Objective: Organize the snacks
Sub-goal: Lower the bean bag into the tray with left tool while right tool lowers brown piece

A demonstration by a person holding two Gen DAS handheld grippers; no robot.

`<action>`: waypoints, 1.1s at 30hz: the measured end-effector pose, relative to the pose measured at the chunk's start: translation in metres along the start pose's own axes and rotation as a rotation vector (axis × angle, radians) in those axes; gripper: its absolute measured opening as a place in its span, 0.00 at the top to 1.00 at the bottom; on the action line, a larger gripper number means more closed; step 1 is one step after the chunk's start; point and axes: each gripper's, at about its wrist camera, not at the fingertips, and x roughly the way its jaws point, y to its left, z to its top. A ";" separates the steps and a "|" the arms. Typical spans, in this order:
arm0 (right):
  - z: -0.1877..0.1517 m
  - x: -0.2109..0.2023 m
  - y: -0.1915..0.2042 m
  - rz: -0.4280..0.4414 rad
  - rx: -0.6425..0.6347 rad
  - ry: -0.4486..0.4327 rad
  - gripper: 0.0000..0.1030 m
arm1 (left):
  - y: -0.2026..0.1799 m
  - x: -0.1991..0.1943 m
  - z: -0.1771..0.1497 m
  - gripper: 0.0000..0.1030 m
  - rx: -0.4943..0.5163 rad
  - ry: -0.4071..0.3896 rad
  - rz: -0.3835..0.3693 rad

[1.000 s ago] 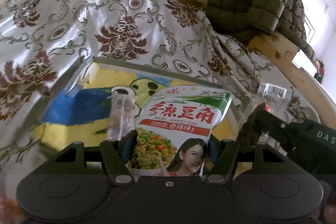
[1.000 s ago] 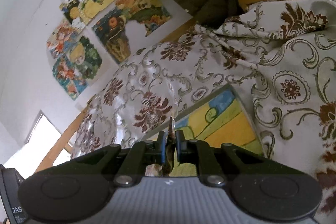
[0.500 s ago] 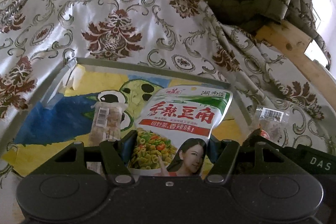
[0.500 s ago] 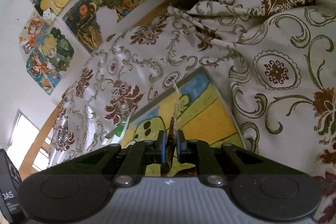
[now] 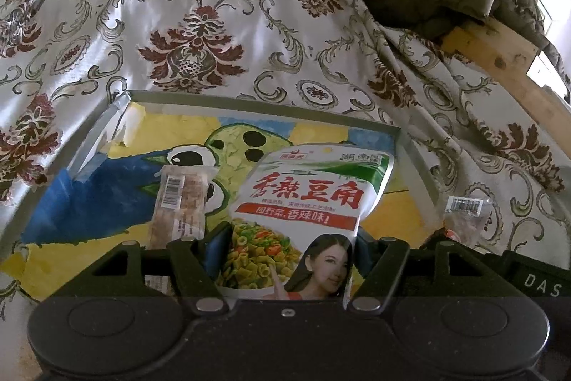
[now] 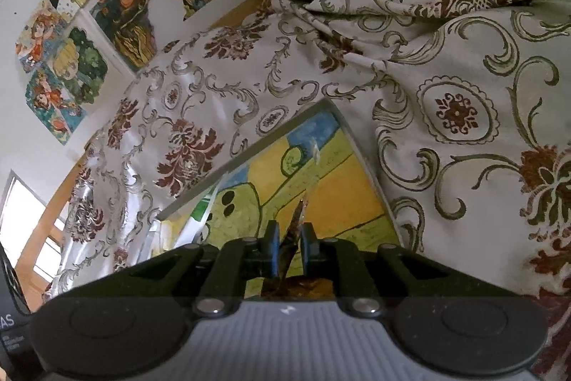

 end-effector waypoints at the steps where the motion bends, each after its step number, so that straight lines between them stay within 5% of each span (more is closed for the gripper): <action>1: 0.000 0.000 0.000 -0.003 0.004 0.007 0.84 | 0.000 0.000 0.000 0.31 0.001 0.002 0.003; 10: 0.000 0.002 -0.002 -0.027 0.012 0.056 0.80 | 0.001 0.001 -0.002 0.24 0.009 0.022 0.038; 14: 0.002 -0.001 0.000 -0.018 0.008 0.061 0.67 | 0.000 -0.001 -0.001 0.20 0.018 0.025 0.051; 33: 0.008 -0.010 0.002 0.009 0.012 0.047 0.40 | -0.002 -0.010 0.006 0.09 0.023 0.021 0.088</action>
